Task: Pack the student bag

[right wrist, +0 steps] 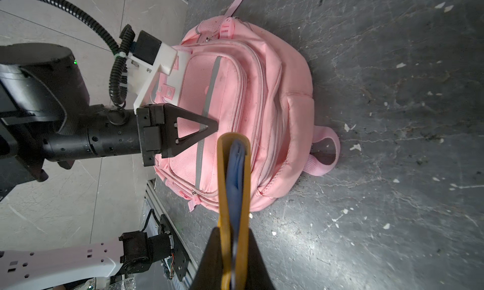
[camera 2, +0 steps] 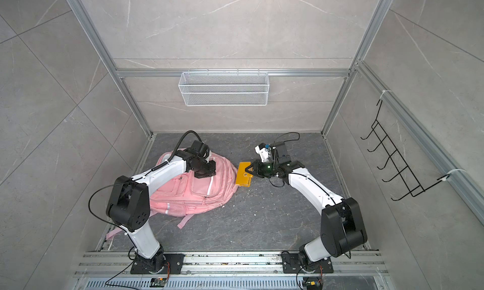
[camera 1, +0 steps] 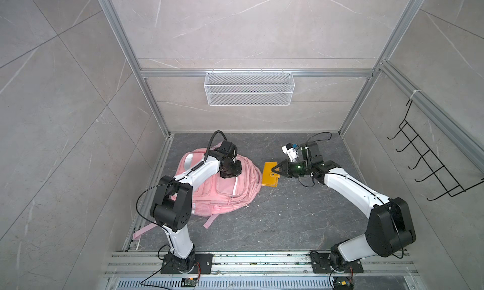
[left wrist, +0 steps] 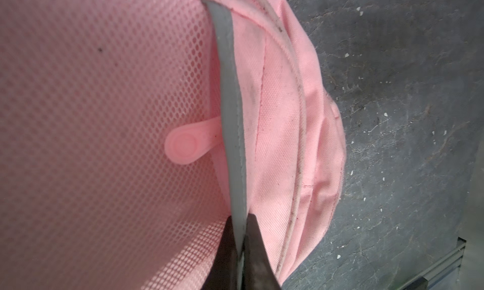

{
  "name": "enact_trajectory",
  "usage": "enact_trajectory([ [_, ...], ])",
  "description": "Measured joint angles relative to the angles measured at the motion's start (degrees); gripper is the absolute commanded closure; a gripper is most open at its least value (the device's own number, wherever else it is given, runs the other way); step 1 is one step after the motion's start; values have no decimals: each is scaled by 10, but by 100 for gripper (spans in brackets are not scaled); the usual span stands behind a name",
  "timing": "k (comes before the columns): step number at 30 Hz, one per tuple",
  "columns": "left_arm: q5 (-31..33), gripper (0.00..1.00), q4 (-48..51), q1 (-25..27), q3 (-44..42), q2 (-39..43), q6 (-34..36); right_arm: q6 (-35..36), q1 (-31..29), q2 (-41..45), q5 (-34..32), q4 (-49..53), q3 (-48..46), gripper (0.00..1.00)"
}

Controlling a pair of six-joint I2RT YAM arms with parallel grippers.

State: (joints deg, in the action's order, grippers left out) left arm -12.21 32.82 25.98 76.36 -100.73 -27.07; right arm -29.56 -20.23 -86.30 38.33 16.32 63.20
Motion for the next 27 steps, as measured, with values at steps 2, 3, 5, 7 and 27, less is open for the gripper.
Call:
enact_trajectory([
  [2,-18,100,-8,-4,-9,30,-2,-4,-2,-5,0,-8,0,100],
  [3,-28,100,-12,-8,-14,48,-5,-4,-5,-10,0,-12,0,100],
  [5,-55,100,-19,-21,-26,94,-12,-7,-14,-26,1,-20,4,100],
  [7,-88,100,-24,-37,-37,133,-22,-13,-29,-48,4,-31,13,100],
  [27,-228,100,-71,-76,-123,252,-99,-159,-172,-248,32,-222,161,76],
])
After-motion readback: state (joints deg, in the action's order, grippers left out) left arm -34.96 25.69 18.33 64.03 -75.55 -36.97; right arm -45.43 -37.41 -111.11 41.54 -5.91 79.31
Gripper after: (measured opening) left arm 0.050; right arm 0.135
